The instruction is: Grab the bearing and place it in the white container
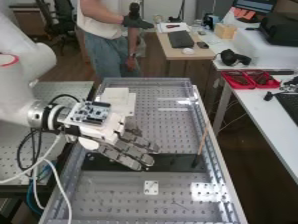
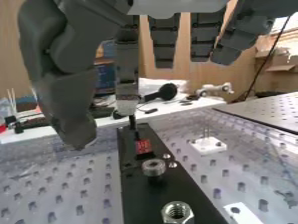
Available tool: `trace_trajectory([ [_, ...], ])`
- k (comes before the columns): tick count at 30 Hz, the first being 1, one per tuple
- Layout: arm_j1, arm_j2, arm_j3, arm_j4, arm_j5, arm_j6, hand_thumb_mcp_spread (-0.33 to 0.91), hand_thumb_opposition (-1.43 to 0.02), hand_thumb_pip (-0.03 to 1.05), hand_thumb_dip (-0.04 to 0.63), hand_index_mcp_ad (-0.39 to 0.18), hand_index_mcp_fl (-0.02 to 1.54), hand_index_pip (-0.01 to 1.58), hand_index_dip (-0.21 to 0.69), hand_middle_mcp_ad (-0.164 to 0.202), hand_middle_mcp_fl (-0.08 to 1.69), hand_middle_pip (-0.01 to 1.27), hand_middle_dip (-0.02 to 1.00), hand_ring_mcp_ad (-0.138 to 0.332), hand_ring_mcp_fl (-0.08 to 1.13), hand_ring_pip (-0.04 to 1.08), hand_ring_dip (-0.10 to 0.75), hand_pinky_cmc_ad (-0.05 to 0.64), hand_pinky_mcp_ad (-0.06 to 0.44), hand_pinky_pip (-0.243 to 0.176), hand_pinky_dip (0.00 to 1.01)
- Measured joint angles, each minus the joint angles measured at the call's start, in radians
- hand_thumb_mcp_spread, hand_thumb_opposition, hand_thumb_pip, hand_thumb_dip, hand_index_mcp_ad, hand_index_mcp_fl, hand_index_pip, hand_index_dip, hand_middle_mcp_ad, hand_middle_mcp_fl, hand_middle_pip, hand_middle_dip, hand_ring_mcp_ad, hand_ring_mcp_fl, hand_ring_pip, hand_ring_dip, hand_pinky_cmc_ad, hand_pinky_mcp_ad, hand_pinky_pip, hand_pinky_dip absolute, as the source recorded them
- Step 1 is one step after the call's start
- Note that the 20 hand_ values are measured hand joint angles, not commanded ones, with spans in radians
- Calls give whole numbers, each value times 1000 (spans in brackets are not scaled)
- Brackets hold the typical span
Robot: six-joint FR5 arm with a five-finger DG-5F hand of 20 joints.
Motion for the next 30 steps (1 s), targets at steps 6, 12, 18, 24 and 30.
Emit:
trace_trajectory([
  [6,-5,-39,7,45,18,12,476,-805,480,253,-73,73,1248,333,98,17,148,173,176,7,96,19,312,164,-93,171],
  [12,-10,-68,23,60,18,-1,480,-806,480,253,-73,87,1281,363,98,14,148,175,161,7,99,21,312,164,-93,171],
  [18,-8,-81,21,99,58,19,494,-815,480,269,-77,140,1302,363,91,19,148,175,162,7,94,26,316,164,-89,171],
  [24,15,-86,8,128,122,53,496,-815,480,269,-77,188,1302,363,93,16,148,175,162,7,91,26,312,164,-89,171],
  [30,39,-90,-5,130,175,64,494,-815,480,269,-77,206,1302,363,93,16,148,175,162,7,91,26,312,164,-89,171],
])
